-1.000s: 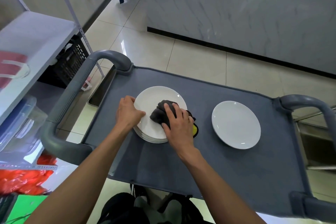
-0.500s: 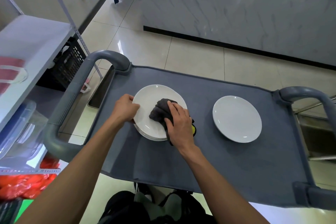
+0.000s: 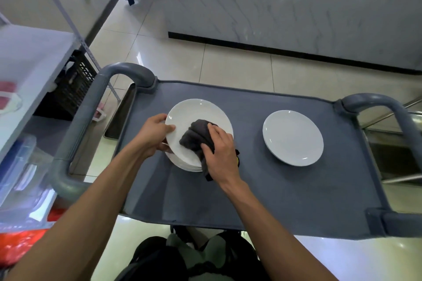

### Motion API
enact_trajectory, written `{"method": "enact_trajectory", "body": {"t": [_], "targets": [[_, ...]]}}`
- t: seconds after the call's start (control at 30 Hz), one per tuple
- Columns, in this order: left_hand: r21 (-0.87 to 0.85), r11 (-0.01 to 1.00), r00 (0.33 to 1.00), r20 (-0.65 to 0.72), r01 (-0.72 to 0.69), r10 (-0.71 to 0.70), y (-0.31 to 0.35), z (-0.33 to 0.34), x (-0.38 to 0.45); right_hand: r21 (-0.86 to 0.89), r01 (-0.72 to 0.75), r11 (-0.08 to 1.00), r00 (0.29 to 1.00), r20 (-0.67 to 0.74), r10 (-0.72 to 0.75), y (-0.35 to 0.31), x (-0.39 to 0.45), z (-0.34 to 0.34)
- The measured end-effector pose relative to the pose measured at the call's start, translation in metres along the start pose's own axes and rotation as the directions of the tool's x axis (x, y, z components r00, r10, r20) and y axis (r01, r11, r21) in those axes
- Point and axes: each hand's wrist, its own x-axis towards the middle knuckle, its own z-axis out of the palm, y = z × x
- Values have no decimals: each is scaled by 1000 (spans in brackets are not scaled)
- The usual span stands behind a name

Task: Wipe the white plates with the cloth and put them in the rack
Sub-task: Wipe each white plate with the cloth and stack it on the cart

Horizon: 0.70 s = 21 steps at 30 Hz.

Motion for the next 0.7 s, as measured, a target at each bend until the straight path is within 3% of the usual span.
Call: {"method": "enact_trajectory", "body": {"t": [0.37, 0.57, 0.7], "targets": [[-231, 955, 982, -61, -188, 179, 24, 62, -22, 11, 17, 1000, 982, -187, -14, -3, 17, -33], [-285, 931, 973, -74, -229, 217, 32, 105, -35, -112, 98, 989, 959, -255, -124, 33, 10, -72], [-310, 926, 976, -55, -216, 210, 35, 137, -40, -161, 49, 986, 940, -325, -99, 64, 9, -106]]}}
